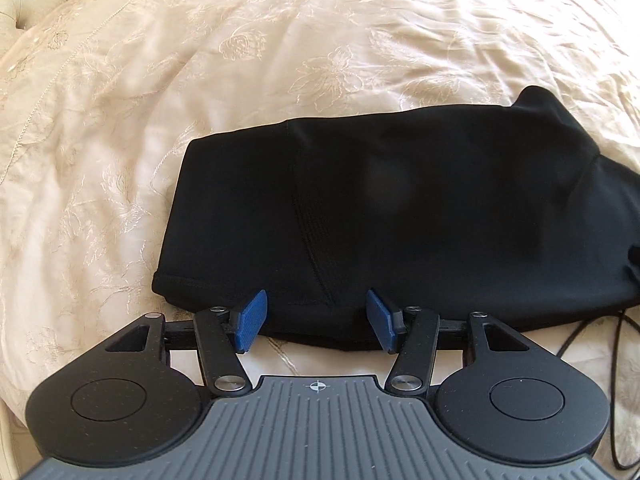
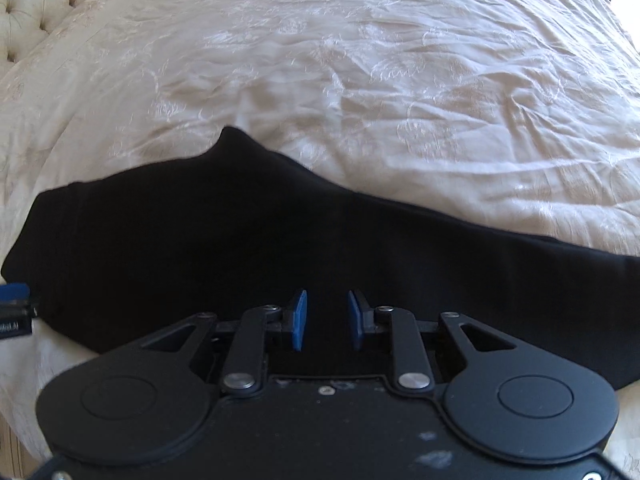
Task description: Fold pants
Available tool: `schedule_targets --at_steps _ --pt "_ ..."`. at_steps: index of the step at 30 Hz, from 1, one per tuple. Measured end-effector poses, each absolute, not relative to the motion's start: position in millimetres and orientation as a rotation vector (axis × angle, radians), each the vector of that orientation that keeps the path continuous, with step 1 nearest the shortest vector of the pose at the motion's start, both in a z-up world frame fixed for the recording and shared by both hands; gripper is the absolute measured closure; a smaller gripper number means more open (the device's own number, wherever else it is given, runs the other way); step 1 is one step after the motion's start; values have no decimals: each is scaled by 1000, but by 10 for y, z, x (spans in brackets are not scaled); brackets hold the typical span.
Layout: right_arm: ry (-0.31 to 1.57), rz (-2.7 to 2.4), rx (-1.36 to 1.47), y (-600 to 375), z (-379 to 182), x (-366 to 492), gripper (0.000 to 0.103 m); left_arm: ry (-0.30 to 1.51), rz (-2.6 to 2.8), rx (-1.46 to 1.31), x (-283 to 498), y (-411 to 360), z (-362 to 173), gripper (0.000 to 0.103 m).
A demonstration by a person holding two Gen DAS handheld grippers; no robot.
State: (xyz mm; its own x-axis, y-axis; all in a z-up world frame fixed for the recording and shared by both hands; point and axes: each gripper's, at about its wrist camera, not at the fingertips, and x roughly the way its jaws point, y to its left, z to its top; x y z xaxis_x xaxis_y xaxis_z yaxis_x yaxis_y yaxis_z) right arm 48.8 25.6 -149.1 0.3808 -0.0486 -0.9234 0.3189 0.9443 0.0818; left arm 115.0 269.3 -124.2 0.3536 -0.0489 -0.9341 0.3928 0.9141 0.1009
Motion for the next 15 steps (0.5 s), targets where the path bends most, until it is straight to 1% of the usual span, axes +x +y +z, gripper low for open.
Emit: schedule_targets --at_steps 2,4,10,15 --pt "1195 -237 295 252 -1573 338 78 1161 -287 329 1080 2617 -1194 49" --pt "1188 -240 322 207 -1553 188 78 1141 -302 340 1030 2492 -1151 49" --pt "1100 -296 420 -177 -1332 -177 74 1089 -377 394 742 1952 -1035 49" --pt "1034 -394 469 -790 -1168 -582 70 1072 -405 422 397 1351 -960 49"
